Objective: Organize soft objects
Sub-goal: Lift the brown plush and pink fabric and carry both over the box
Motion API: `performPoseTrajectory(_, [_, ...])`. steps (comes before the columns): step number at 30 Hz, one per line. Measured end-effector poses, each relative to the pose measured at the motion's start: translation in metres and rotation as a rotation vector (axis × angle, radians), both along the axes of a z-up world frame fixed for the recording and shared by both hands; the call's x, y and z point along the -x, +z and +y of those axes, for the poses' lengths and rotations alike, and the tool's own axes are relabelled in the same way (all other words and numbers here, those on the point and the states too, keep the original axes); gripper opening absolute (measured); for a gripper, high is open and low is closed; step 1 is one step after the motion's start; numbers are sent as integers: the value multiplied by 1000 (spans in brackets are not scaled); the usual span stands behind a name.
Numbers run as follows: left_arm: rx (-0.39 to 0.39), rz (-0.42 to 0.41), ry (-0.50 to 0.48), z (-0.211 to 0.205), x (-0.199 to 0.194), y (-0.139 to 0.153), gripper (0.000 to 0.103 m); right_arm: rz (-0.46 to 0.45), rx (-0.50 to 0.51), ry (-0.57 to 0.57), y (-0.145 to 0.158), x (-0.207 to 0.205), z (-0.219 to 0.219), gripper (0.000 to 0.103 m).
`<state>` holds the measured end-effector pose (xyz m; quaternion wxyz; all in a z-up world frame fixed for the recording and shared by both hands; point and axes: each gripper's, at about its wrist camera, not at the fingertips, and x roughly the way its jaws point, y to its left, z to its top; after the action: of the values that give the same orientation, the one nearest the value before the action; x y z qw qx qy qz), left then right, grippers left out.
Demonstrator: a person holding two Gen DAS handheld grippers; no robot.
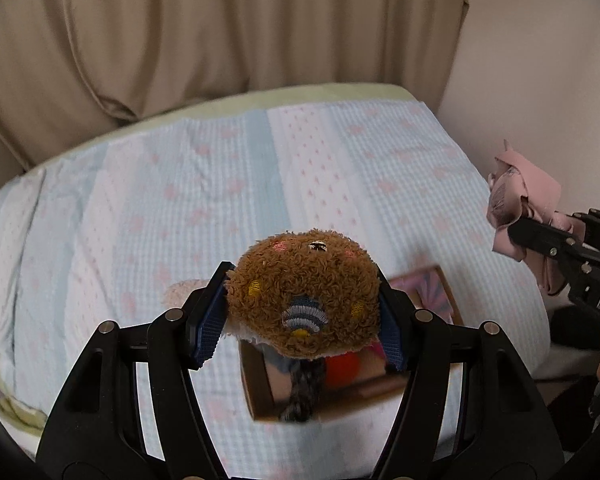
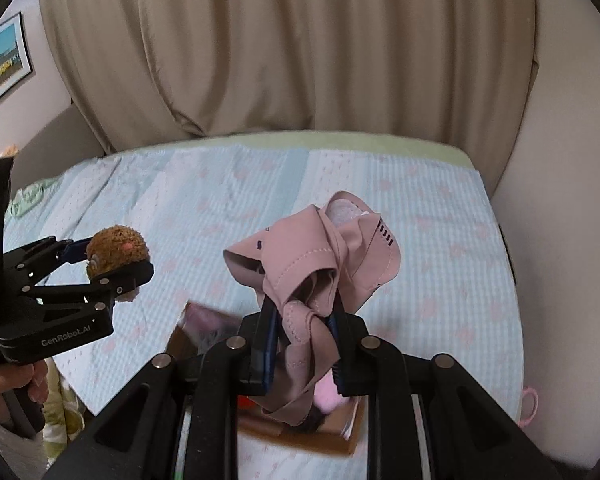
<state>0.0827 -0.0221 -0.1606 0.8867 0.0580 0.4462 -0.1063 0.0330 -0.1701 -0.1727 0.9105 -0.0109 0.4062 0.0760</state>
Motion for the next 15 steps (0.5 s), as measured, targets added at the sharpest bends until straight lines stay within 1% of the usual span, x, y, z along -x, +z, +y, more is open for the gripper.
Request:
performPoseTrajectory(3, [21, 39, -11, 11, 20, -16, 61, 30, -7, -15, -13, 13, 10, 20])
performPoseTrajectory(7, [38, 83, -30, 21, 32, -38, 61, 76, -4, -45, -33, 26, 22, 20])
performPoseTrajectory(11, [49, 116, -61, 26, 39, -56, 61, 112, 4, -78, -53, 34, 26, 20])
performPoseTrajectory(15, [40, 152, -100, 21, 32, -80, 61, 152, 26, -93, -79, 33, 30, 20])
